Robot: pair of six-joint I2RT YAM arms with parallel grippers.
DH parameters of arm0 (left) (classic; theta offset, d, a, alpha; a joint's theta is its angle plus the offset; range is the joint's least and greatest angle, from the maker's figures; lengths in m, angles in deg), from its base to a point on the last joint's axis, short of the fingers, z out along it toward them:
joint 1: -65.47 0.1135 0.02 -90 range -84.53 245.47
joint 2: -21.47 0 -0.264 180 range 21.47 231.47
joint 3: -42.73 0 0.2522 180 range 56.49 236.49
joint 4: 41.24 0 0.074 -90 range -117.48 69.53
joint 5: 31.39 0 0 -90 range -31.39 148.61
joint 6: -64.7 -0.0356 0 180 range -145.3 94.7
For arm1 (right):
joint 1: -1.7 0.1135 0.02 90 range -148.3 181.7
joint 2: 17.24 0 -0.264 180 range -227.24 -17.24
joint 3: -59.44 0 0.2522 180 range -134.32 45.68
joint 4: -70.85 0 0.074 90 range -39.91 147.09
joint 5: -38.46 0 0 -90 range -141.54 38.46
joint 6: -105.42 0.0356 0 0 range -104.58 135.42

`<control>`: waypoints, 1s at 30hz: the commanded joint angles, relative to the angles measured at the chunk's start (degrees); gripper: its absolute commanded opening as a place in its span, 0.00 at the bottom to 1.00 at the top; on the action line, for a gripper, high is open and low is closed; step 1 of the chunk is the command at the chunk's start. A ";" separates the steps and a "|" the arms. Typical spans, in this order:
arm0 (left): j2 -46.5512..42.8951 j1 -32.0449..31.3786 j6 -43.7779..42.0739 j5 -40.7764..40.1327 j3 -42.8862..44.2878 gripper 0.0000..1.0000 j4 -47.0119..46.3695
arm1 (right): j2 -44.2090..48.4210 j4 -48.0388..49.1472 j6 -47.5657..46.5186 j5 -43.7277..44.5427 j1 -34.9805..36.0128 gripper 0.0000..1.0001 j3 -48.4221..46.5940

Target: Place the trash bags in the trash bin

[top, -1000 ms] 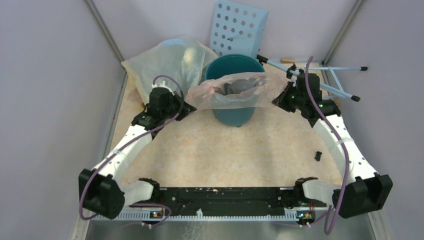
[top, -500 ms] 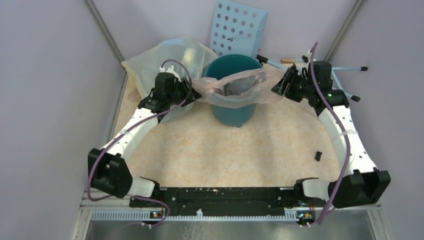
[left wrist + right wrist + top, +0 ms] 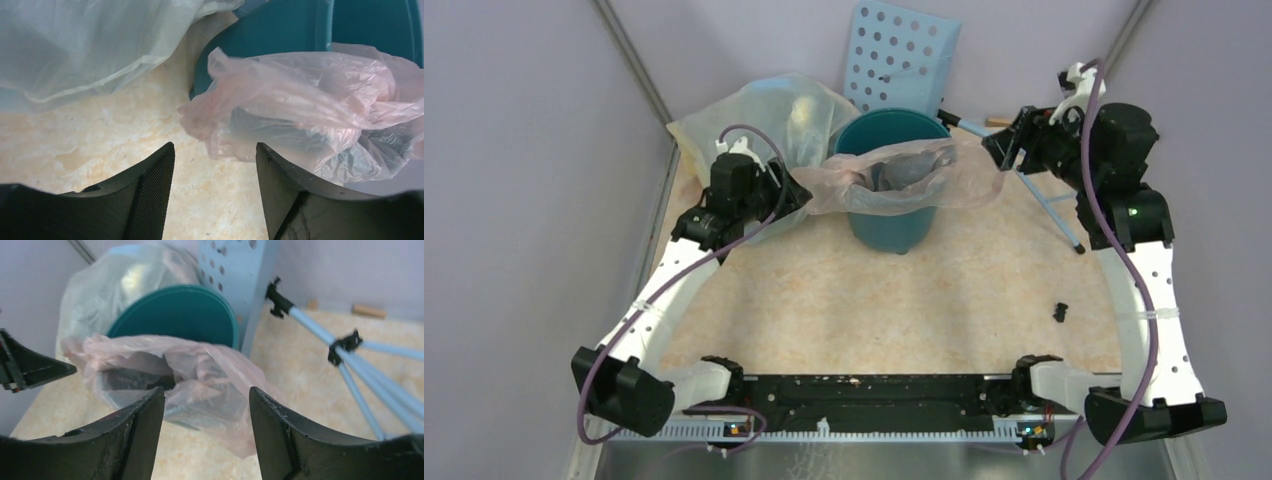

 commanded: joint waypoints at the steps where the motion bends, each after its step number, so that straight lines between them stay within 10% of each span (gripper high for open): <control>1: -4.24 0.33 -2.66 -2.61 2.51 0.69 2.41 | -2.71 6.61 -6.68 -10.79 0.22 0.63 -4.67; 14: -3.95 0.15 -38.05 1.84 4.47 0.95 -19.78 | -17.92 3.99 -21.97 -20.49 8.35 0.69 -11.17; 30: 2.80 -0.19 -49.62 21.89 2.72 0.81 -25.15 | -25.84 -2.49 -31.28 -11.69 8.35 0.45 -17.65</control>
